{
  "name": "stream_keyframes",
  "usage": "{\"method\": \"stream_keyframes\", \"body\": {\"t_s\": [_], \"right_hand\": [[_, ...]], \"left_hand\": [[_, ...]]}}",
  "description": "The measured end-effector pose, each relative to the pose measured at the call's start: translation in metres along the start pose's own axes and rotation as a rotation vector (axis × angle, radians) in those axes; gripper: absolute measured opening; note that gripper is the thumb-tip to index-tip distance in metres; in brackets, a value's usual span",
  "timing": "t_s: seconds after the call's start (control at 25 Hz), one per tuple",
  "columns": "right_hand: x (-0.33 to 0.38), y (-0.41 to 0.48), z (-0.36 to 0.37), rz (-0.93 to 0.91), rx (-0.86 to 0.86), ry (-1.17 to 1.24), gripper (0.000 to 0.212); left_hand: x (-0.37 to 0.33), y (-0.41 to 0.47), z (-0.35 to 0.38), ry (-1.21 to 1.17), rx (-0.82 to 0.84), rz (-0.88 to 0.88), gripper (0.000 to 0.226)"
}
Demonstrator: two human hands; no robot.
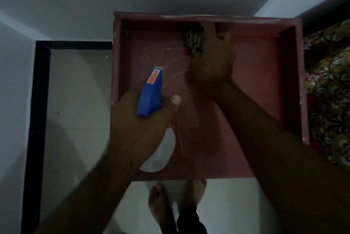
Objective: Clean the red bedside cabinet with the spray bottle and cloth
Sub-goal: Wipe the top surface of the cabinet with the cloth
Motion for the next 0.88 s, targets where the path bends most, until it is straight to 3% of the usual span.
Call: {"method": "stream_keyframes", "body": {"t_s": [0.16, 0.32, 0.72, 0.88], "right_hand": [[-0.017, -0.015, -0.005, 0.05, -0.005, 0.036, 0.077], [-0.035, -0.051, -0.005, -0.044, -0.016, 0.02, 0.064], [-0.067, -0.109, -0.012, -0.074, 0.031, 0.036, 0.073], [-0.074, -0.134, -0.015, -0.076, -0.051, 0.073, 0.072]], "left_hand": [[-0.001, -0.001, 0.0, -0.039, -0.003, 0.005, 0.036], [0.001, -0.003, -0.001, -0.025, 0.017, 0.028, 0.035], [0.006, -0.025, 0.005, -0.017, 0.031, 0.043, 0.032], [0.008, -0.039, 0.006, -0.031, 0.031, 0.036, 0.03]]}}
Point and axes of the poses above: each hand's wrist, its own y-axis towards the middle knuckle, its own z-axis out of the palm, x = y × z, the point moved 2 cm from there along y, towards the middle knuckle, and after that the axes turned 10 degrees about z, right-handed, at the moved point
